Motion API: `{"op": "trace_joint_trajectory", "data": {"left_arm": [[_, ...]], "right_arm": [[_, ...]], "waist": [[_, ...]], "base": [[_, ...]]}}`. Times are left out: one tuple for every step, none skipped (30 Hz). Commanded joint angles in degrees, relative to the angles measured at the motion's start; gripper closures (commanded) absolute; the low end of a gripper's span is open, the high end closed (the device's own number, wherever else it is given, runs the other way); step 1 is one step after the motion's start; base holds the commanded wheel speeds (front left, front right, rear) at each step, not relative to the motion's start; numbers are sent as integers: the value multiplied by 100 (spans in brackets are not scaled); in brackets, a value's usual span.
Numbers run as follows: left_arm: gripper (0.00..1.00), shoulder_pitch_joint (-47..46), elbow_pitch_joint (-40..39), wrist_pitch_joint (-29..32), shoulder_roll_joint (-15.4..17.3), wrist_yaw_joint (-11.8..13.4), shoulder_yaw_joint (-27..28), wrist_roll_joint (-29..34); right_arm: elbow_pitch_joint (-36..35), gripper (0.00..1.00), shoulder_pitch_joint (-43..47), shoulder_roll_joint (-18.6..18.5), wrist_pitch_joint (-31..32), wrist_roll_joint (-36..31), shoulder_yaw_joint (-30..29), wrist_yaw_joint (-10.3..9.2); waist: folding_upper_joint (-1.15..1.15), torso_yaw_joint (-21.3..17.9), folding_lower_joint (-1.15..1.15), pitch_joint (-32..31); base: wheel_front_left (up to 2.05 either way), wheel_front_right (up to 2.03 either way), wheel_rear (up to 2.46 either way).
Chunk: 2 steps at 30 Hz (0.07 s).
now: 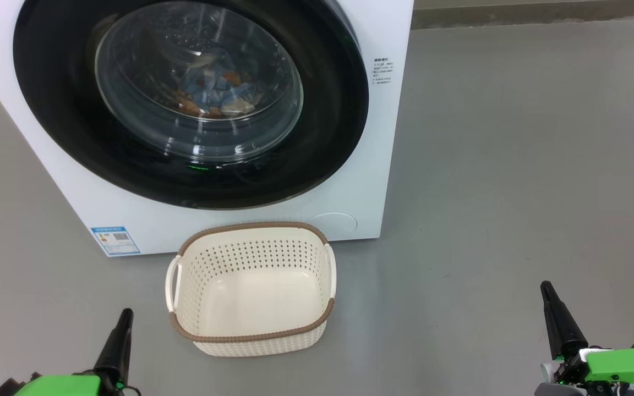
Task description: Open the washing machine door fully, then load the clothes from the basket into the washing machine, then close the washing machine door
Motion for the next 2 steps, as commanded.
{"op": "trace_joint_trajectory", "data": {"left_arm": [[100, -236, -122, 35, 126, -17, 198, -43], [100, -236, -122, 35, 126, -17, 198, -43]], "right_arm": [[-142, 100, -234, -18, 43, 1, 127, 10], [-142, 100, -234, -18, 43, 1, 127, 10]], "waist": [[0, 0, 0, 0], [0, 0, 0, 0]], "base": [[0, 0, 0], [0, 0, 0]]}}
